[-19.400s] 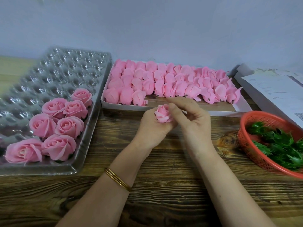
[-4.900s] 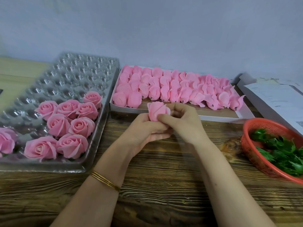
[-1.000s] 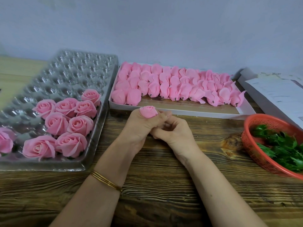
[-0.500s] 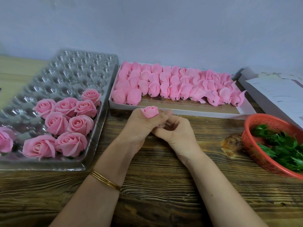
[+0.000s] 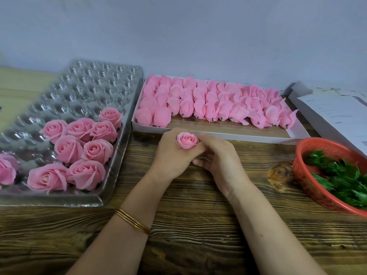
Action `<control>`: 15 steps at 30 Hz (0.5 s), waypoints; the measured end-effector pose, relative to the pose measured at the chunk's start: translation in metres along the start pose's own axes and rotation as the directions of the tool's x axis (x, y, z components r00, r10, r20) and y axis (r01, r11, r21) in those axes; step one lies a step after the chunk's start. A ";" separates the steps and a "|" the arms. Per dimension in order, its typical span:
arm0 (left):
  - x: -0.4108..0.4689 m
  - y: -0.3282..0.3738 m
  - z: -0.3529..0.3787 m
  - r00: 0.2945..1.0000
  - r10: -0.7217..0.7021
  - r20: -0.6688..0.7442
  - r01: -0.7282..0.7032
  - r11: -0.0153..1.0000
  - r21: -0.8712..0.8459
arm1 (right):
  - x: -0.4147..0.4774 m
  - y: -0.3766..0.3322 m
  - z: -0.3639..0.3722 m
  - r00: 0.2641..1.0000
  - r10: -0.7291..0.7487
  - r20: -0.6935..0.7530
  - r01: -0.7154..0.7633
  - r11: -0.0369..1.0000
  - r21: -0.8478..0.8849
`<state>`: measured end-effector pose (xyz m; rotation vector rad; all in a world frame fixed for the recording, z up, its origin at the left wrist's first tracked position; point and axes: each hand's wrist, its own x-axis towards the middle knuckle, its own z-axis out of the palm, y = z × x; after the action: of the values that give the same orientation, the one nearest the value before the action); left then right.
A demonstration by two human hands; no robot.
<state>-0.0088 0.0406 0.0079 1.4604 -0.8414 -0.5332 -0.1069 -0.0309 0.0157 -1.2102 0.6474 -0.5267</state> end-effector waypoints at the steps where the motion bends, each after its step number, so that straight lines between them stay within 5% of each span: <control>1: 0.000 -0.001 0.000 1.000 -0.004 0.004 0.004 1.000 0.011 | -0.001 -0.001 0.001 1.000 -0.001 0.001 0.001 1.000 -0.007; 15: 0.001 -0.003 0.003 0.999 -0.037 -0.033 0.042 0.988 0.149 | -0.003 -0.001 0.002 1.000 0.021 -0.013 -0.022 0.999 -0.050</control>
<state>-0.0101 0.0381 0.0050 1.6215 -0.8446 -0.4846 -0.1077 -0.0284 0.0178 -1.2464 0.6874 -0.5028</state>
